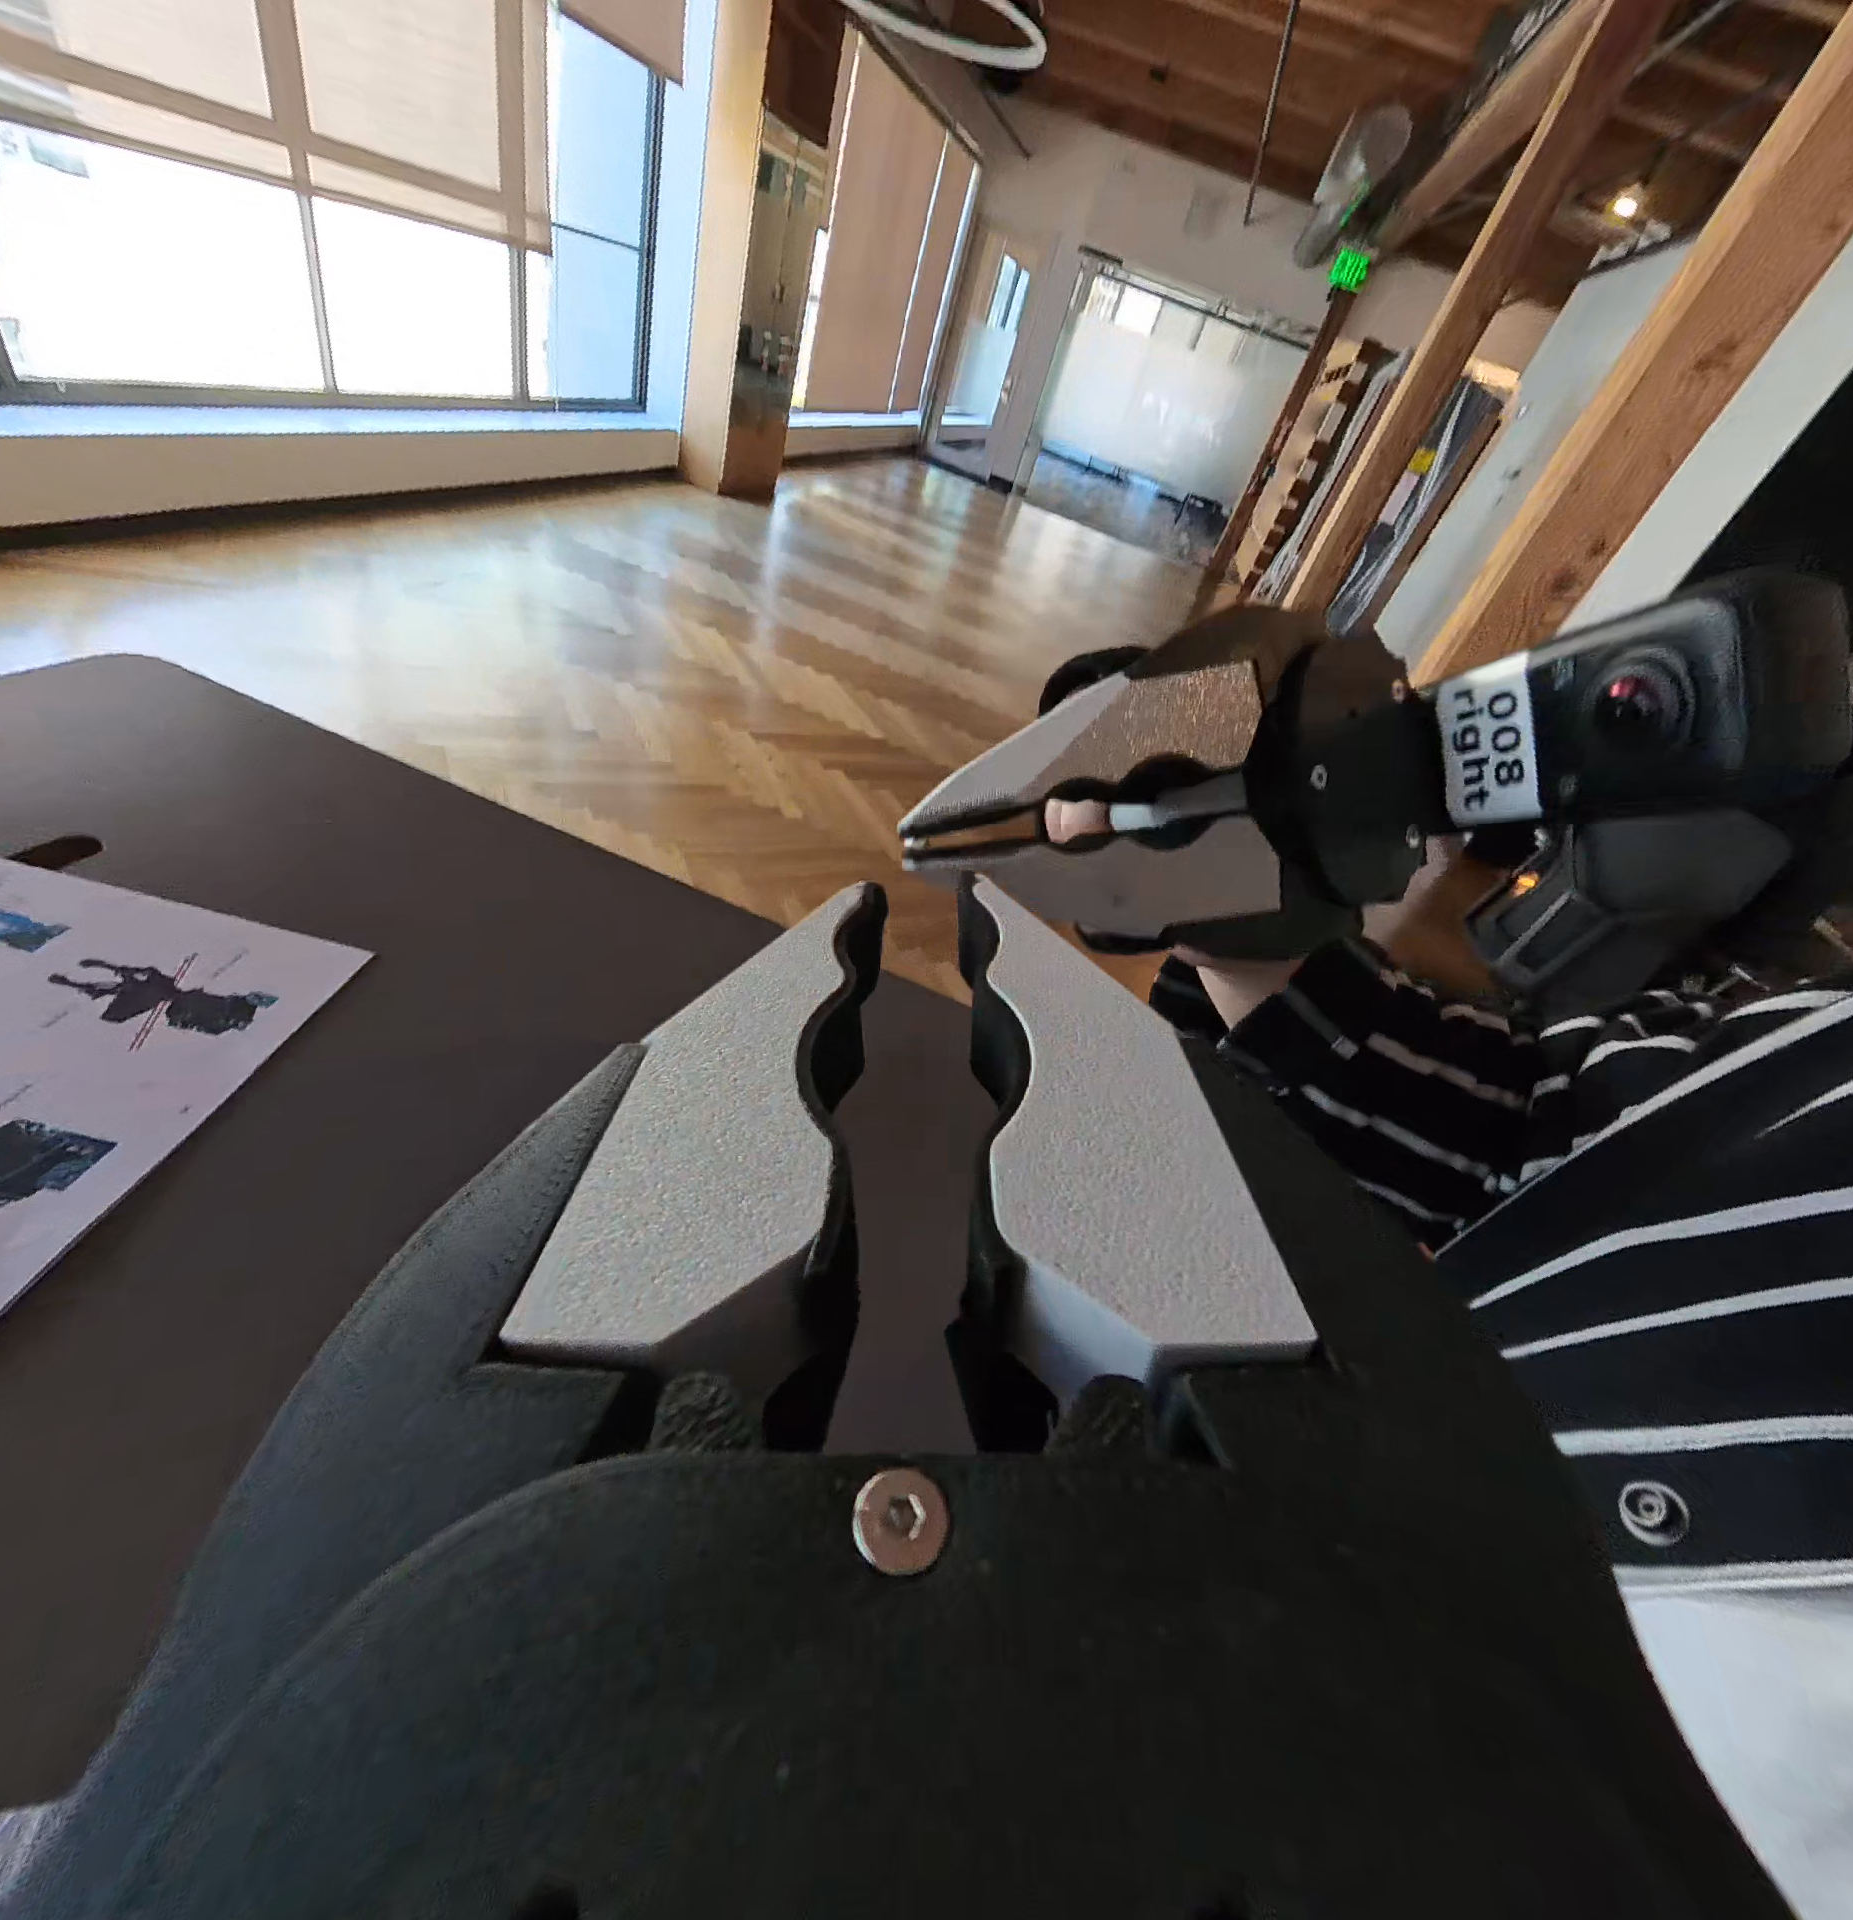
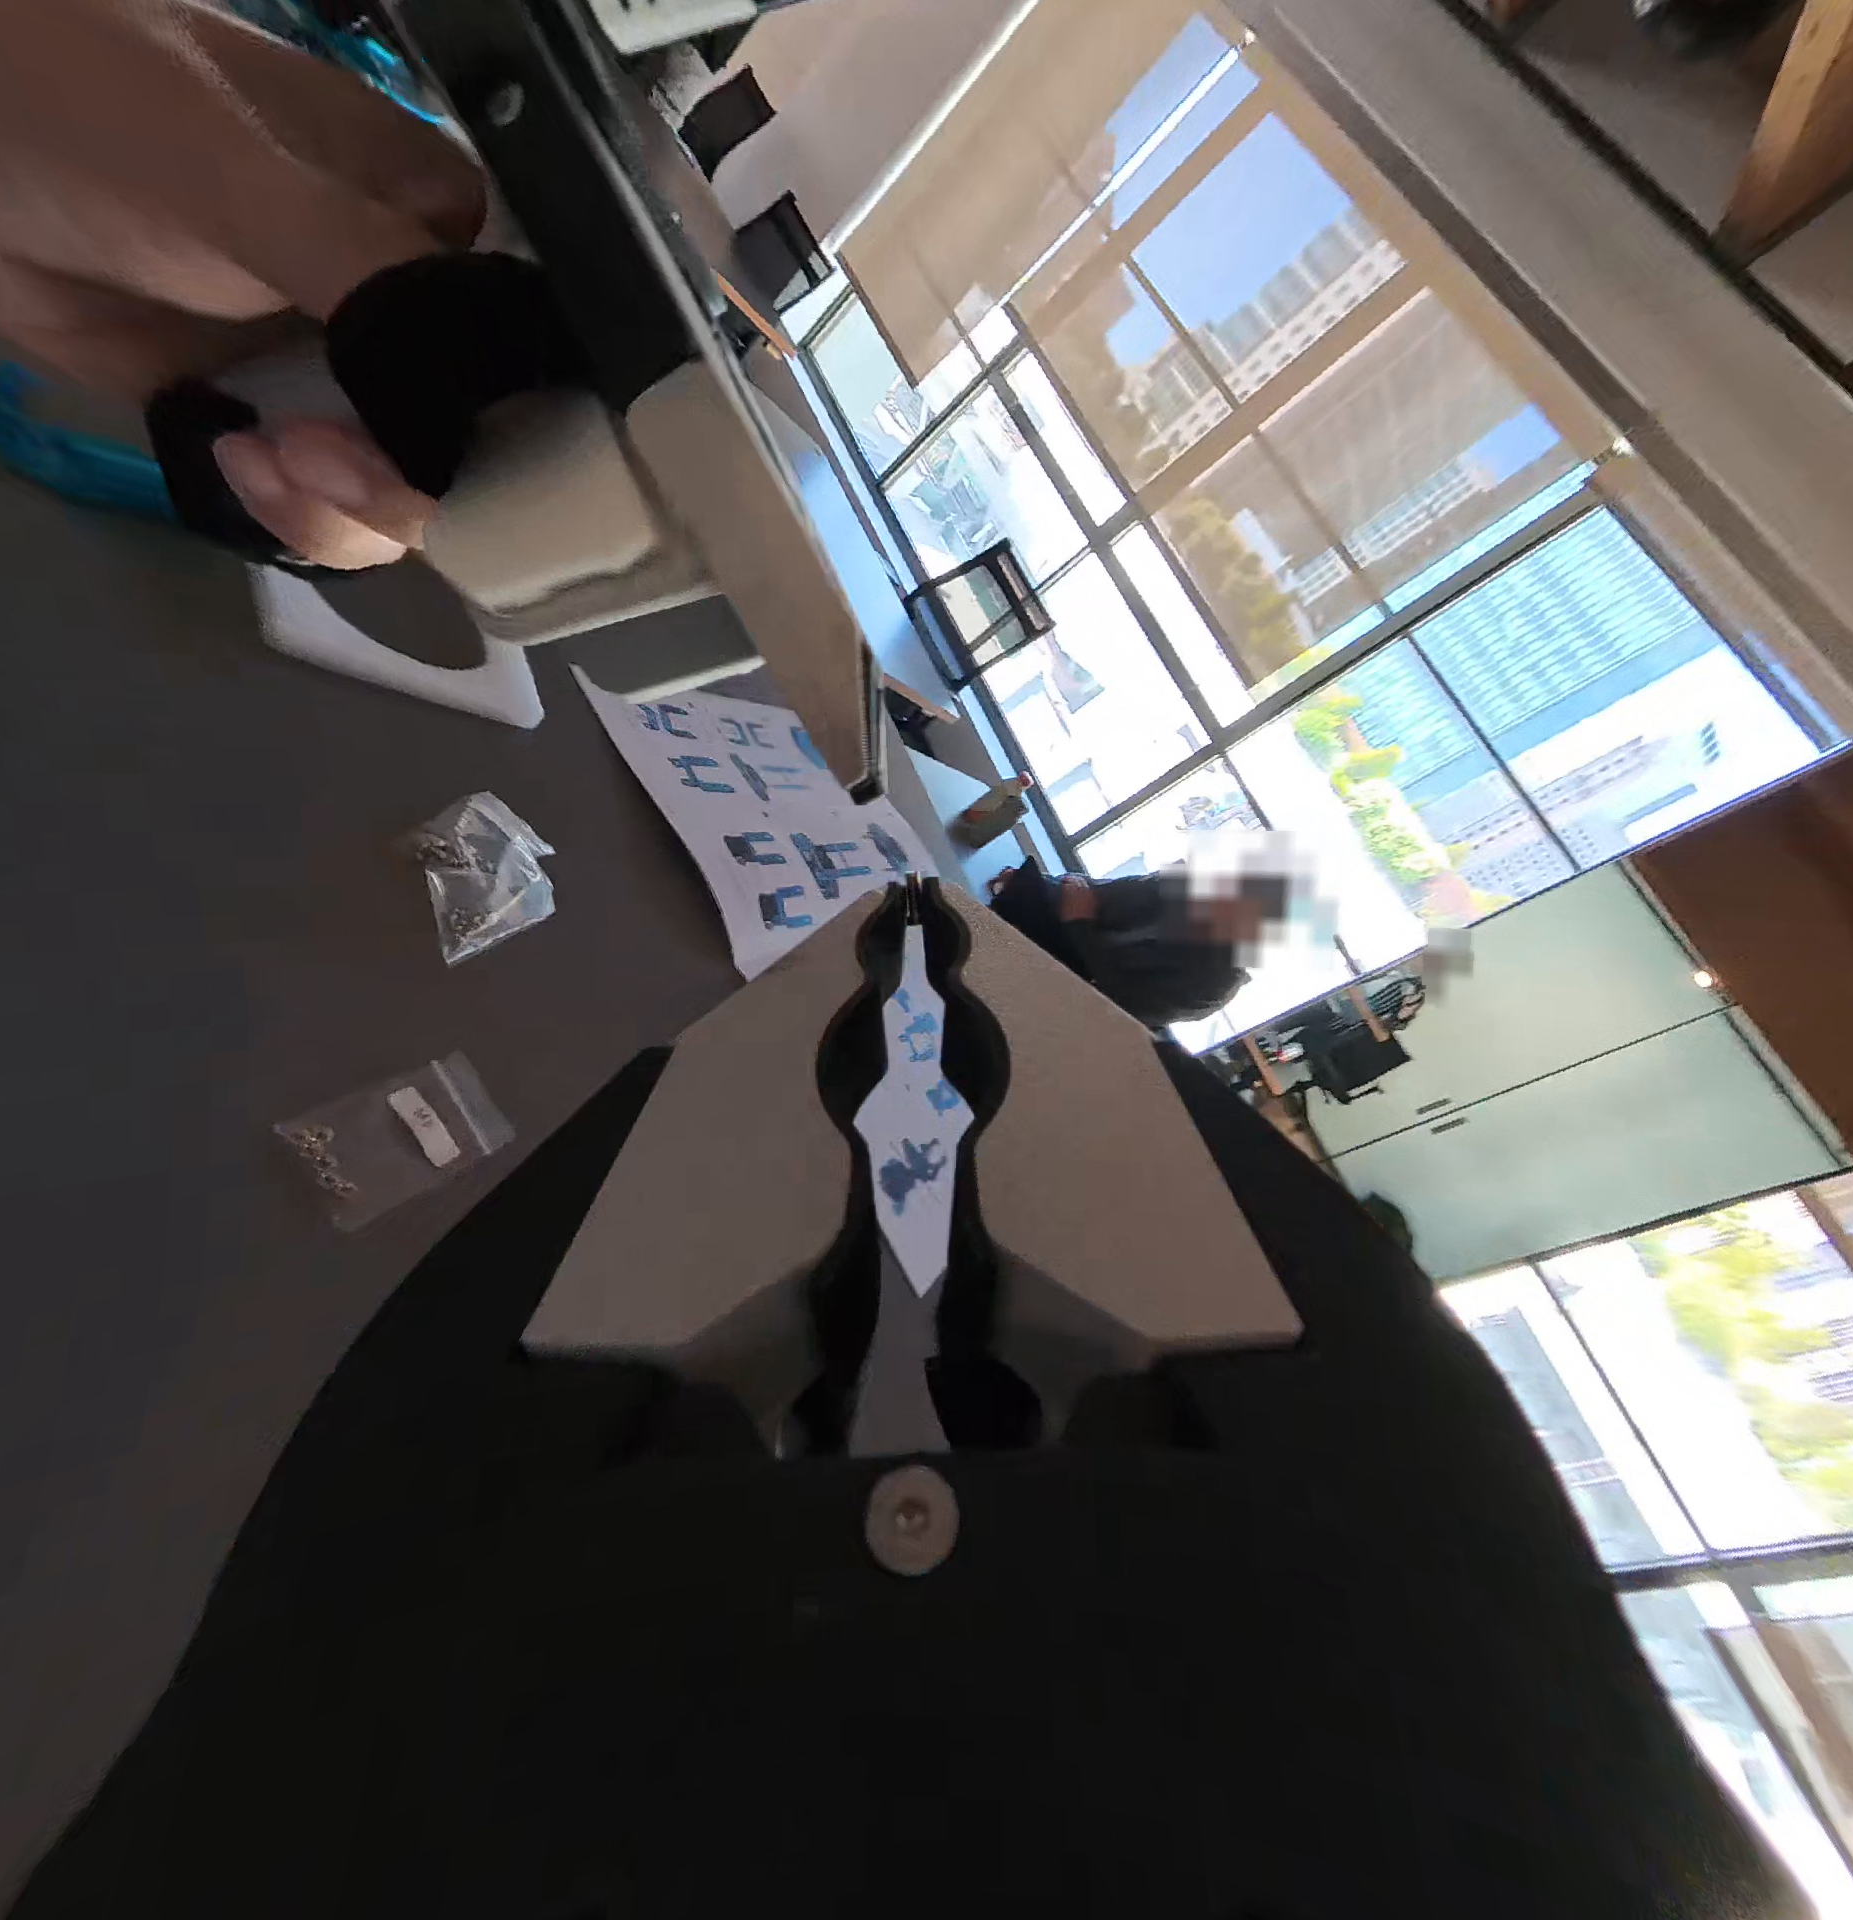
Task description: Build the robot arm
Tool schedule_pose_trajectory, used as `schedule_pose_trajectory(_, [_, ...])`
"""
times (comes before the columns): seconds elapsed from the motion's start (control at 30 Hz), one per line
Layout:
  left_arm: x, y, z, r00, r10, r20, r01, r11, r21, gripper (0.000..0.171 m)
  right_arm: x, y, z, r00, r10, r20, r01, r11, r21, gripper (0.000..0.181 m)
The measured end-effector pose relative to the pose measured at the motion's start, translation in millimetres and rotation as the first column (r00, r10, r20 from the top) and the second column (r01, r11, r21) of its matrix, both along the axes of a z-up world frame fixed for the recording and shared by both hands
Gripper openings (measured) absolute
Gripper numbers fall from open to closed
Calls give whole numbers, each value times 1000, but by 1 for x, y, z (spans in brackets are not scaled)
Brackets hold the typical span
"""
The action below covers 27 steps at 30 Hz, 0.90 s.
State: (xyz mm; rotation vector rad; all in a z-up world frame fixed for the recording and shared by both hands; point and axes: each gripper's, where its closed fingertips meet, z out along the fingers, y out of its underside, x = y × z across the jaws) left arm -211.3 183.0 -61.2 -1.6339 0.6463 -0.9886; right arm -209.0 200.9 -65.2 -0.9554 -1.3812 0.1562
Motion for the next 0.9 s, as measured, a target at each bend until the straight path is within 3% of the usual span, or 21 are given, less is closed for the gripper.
schedule_pose_trajectory(0.1, [4, 1, 6, 1000, 1, 25, -1, 1000, 28, 9, -3, -2, -1, 999, -21, 29, 20, 998, 62, 2])
schedule_pose_trajectory(0.23, [7, 7, -1, 999, 47, -20, -46, 997, 62, 14, -7, -4, -3, 998, -28, 52, 24, 996, 88, 2])
schedule_pose_trajectory(0.43, [8, 10, -8, 995, 71, -65, -65, 994, 84, 7, -7, -1, -7, 995, -73, 75, 65, 993, 102, 2])
schedule_pose_trajectory(0.7, [9, 3, -12, 999, -32, -18, 33, 998, 45, 0, -9, -9, -12, 993, -40, 108, 23, 988, 154, 2])
schedule_pose_trajectory(0.9, [3, 3, -14, 996, -74, 54, 74, 997, -10, 0, -13, -11, -14, 998, 11, 69, -17, 996, 91, 4])
